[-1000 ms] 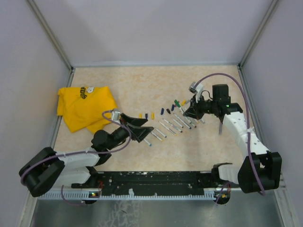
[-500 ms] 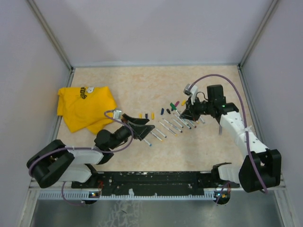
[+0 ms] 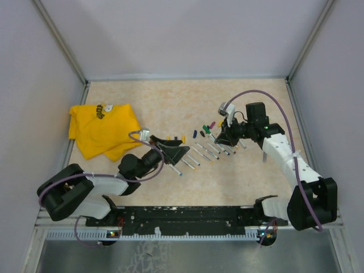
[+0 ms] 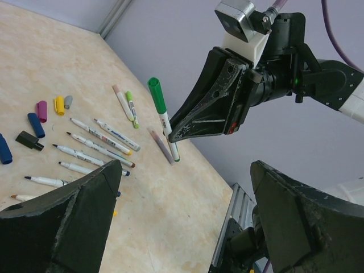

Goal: Open the pen caps
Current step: Pick up the pen from the center of the board.

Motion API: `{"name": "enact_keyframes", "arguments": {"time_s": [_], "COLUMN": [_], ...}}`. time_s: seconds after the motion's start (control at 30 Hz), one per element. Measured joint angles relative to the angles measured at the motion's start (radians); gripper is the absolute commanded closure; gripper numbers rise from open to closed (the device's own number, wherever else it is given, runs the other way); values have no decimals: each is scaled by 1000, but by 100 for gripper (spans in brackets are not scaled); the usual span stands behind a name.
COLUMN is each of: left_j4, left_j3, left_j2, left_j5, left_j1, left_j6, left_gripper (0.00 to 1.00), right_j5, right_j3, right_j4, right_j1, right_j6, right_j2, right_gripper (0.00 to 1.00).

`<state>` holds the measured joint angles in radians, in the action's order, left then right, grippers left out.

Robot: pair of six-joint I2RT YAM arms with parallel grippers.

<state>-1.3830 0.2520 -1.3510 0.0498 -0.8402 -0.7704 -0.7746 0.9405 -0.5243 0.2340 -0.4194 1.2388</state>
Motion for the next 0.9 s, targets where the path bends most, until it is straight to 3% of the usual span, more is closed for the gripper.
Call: {"name": "enact_keyframes", "arguments": {"time_s": [0.43,0.9], "left_j4": [-9,-8], "left_j3": [103,338], "left_j2": [-150,-382], "left_j5": [-113,-183], "left_j1": [-49,-63], "left_j6": [-21,-12], "left_gripper": [8,27], "right_j5": [8,8], "right_j3": [0,0], "right_j4": [0,-1], "right_j1": [8,34], "right_j6": [0,-16], "right_j2": [0,0], "right_gripper": [100,100]}}
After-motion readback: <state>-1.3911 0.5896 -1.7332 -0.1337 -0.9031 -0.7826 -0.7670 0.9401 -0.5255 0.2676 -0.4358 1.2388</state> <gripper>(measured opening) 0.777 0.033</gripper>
